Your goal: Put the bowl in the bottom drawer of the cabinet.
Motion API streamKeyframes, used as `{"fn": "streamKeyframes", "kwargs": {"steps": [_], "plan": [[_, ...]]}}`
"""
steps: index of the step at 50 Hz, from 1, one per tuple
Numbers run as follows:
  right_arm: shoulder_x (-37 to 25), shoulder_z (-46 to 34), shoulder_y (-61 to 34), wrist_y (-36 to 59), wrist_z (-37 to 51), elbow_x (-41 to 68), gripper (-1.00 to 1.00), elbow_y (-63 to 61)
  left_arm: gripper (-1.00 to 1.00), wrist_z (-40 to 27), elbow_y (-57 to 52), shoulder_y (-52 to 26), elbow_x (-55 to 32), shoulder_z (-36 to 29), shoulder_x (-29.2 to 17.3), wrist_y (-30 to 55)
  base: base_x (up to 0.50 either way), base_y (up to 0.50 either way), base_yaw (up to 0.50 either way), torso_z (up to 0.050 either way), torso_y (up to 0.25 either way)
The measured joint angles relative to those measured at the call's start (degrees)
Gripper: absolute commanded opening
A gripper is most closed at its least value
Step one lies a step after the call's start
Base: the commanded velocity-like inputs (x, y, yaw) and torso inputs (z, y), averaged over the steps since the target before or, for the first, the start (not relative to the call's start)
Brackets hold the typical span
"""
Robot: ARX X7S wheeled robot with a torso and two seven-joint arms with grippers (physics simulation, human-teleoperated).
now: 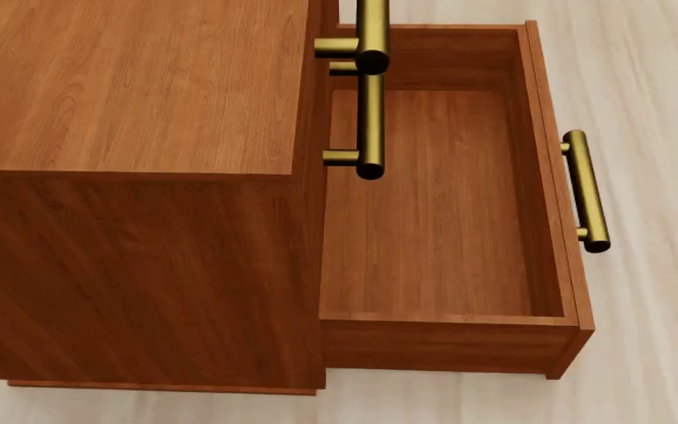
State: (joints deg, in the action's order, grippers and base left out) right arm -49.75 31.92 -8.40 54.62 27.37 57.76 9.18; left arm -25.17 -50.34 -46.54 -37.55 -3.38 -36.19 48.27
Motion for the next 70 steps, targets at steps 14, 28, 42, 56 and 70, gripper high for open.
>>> {"fn": "streamKeyframes", "kwargs": {"steps": [14, 28, 42, 56, 70], "plan": [[0.5, -0.7, -0.6, -1.2, -0.5, 0.7, 1.0, 0.8, 1.0, -0.3, -0.1, 0.1, -0.2, -0.1, -0.2, 0.0, 0.0, 0.0, 0.0, 0.0, 0.0], [0.6, 0.2, -0.4, -1.0, 0.2, 0.0, -1.0, 0.6, 1.0, -0.6, -0.1, 0.1, -0.4, -0.3, -0.4, -0.1, 0.0, 0.0, 0.0, 0.0, -0.001], [1.0, 2.0, 0.6, -1.2, -0.1, 1.3, -1.0, 0.0, 1.0, -0.7, 0.1, 0.1, -0.4, -0.4, -0.5, -0.5, 0.0, 0.0, 0.0, 0.0, -0.001], [0.7, 5.4, 1.4, 0.7, 1.0, 5.1, -1.0, -3.1, 1.0, -1.1, -0.1, -0.4, -1.1, -0.2, -0.6, -0.3, 0.0, 0.0, 0.0, 0.0, -0.001], [-0.4, 8.3, 1.0, 3.6, 3.3, 7.2, -1.0, -7.3, 1.0, -1.3, -0.5, -0.5, -2.0, 0.5, -0.9, -0.4, 0.0, 0.0, 0.0, 0.0, 0.0]]}}
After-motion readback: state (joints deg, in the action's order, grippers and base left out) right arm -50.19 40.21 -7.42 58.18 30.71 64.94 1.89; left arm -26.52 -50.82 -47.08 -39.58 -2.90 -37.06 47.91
